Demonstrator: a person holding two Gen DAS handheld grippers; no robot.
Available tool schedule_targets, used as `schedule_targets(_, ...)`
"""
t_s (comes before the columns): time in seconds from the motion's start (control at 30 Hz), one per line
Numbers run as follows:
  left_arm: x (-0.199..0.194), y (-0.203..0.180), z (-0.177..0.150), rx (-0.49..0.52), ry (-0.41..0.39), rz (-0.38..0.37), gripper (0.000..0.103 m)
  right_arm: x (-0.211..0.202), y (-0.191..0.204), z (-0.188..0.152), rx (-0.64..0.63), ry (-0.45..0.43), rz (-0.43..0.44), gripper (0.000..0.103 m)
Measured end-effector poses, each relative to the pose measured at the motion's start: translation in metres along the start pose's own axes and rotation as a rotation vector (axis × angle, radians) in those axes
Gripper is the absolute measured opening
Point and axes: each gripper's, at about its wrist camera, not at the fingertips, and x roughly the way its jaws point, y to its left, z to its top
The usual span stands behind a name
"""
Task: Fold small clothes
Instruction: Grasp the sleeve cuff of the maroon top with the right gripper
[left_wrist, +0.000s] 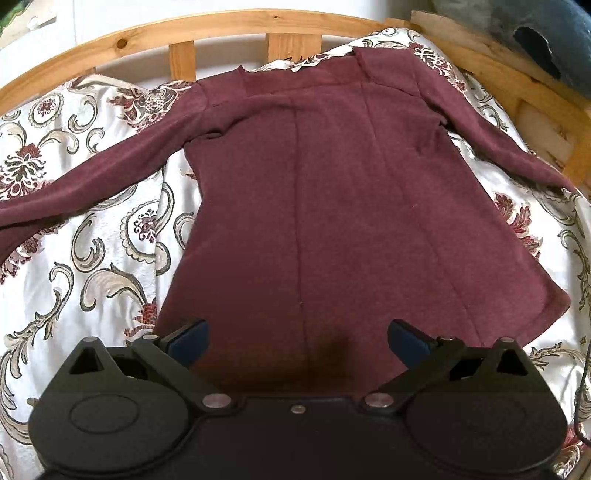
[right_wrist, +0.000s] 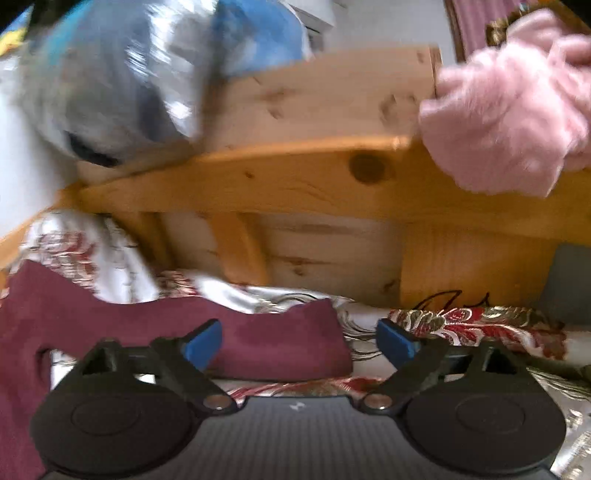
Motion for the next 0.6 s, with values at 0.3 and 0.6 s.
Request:
schedule_targets(0.3, -0.004, 0.014, 0.005, -0.021, 0.008, 0.006, 0.102, 0.059, -0.006, -0.011, 0.088, 0.156, -0.099, 0.047)
schedule_targets(0.6, -0.015, 0.037, 0.005, -0.096, -0.01, 0.016, 0.102, 0.011, 0.012, -0.005, 0.045, -0.028, 0.009, 0.005)
